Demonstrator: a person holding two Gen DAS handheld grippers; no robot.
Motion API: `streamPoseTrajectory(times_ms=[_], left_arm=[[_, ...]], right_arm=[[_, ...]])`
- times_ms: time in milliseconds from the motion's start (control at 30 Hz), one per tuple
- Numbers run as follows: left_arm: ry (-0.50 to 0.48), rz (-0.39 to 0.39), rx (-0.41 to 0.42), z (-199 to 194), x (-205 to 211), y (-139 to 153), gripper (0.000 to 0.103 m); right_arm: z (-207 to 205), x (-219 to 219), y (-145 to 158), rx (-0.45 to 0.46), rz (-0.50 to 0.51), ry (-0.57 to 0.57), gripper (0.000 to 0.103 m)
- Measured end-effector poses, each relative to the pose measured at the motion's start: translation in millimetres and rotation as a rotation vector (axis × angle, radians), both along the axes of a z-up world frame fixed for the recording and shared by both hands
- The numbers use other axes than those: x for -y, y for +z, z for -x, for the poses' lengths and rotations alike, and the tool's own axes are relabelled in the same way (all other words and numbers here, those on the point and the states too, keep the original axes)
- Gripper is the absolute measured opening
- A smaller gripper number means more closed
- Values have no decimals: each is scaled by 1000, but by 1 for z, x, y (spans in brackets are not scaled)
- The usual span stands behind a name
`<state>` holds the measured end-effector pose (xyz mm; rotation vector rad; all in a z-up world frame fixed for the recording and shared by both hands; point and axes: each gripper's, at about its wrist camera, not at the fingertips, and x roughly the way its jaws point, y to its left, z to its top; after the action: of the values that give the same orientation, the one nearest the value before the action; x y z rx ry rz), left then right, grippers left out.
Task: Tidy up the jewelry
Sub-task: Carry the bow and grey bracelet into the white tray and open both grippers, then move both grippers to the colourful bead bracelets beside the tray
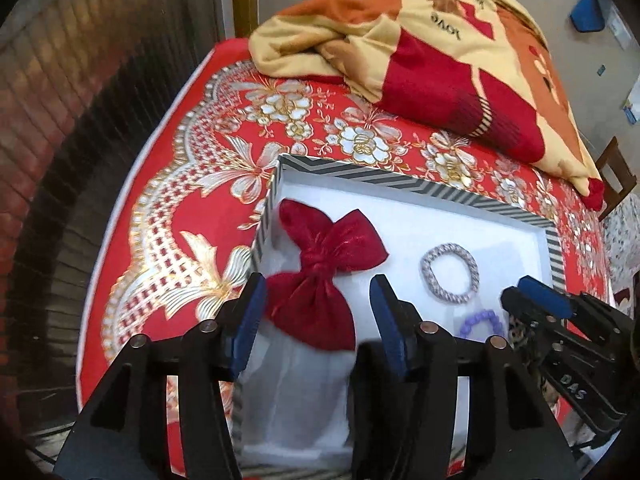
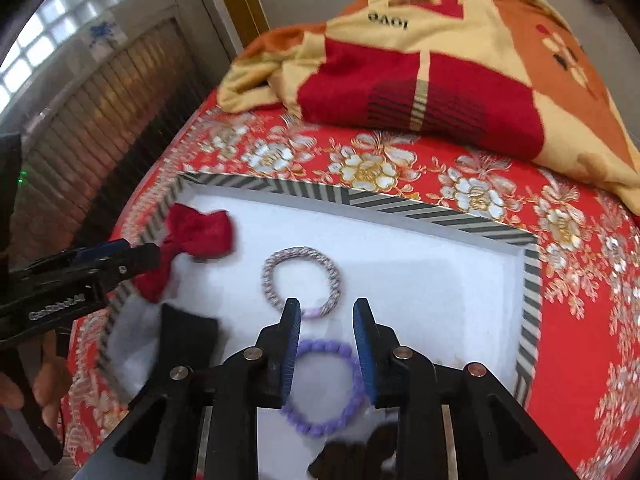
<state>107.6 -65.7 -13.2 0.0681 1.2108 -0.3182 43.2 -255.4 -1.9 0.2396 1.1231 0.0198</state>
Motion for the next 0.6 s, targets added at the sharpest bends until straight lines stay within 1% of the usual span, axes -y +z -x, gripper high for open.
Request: streamPoseTrajectory(times_ms=[100, 200, 433, 600], left_arm=[[11, -1, 40, 19, -6, 15, 54], [29, 1, 67, 38, -13, 27, 54], [40, -15, 108, 86, -24, 47, 54], [46, -20, 124, 122, -27, 56, 54]], right_arm=[[25, -5, 18, 46, -33, -17, 26], [46, -10, 29, 68, -35, -7, 26], [97, -17, 41, 81, -49, -2, 26], [130, -21, 49, 82, -33, 11, 26]])
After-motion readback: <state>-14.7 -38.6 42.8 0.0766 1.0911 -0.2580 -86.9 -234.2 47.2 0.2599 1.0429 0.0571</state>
